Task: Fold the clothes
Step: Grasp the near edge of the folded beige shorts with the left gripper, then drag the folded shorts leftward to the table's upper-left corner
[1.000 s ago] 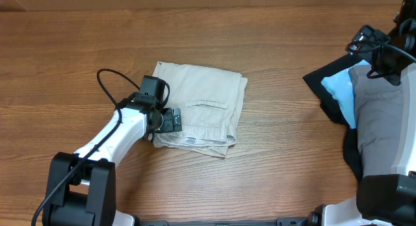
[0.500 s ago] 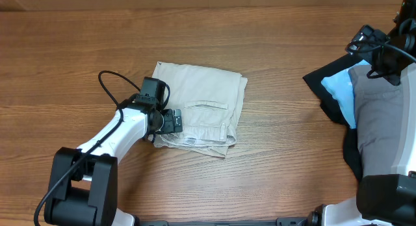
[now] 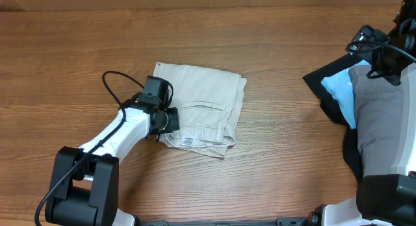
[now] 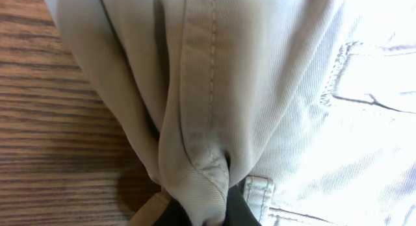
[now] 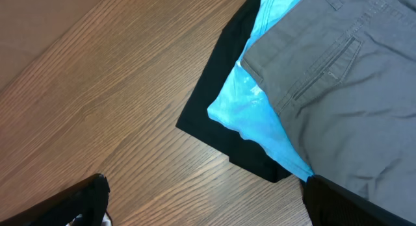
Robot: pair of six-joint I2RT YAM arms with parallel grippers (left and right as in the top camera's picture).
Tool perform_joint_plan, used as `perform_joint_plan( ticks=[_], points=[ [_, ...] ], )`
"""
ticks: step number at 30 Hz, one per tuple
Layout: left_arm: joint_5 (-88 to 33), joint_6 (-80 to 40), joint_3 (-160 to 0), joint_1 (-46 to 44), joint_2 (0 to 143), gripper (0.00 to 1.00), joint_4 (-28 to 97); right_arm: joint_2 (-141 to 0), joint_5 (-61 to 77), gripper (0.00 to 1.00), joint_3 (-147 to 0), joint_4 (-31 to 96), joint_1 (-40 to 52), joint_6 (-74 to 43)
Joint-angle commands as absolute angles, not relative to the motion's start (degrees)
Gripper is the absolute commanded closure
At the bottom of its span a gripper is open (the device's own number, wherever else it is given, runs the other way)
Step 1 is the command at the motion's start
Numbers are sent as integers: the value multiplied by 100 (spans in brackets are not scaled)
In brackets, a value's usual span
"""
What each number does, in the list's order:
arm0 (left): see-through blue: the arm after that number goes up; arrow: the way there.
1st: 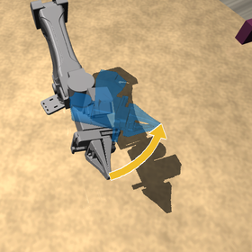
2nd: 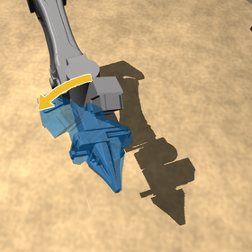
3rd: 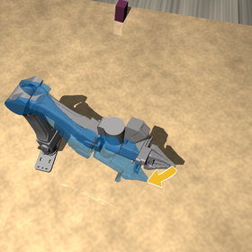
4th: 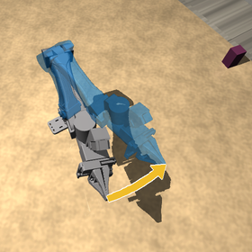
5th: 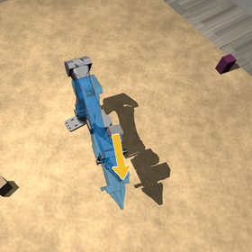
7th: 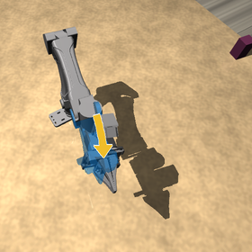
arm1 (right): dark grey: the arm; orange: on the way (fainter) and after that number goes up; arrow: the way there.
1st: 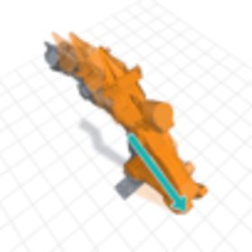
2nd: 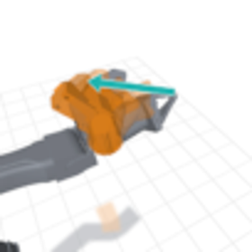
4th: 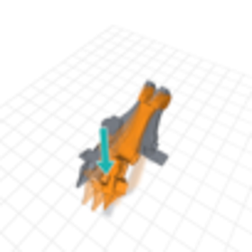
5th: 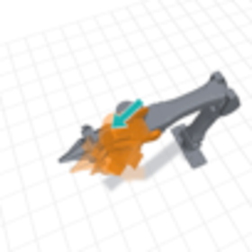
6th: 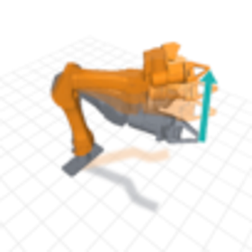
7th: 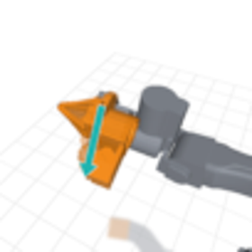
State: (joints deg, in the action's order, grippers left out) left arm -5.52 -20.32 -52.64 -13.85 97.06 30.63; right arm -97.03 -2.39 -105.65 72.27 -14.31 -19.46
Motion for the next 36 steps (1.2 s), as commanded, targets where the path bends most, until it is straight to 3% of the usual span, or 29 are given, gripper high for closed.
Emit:
perform_joint_plan(
  ticks=[1,8,16,21,36],
  points=[
    [21,-1776,-5050,-1313,10031,96,3046,-9688,-292,0,-10582,7214,-1444,-1949],
    [694,-1658,-5721,-1313,10027,96,3245,-9688,-290,0,-10582,7214,-1444,-1949],
    [2456,-1627,-6407,-1081,10027,96,3267,-9688,-292,0,-10582,7214,-1444,-1949],
    [2783,-1404,-6431,-489,10027,96,2956,-9688,-292,0,-10582,7214,-1444,-1949],
    [2517,934,-6429,1702,10189,95,681,-9688,-292,0,-10582,7214,-1444,-1949]
  ],
)
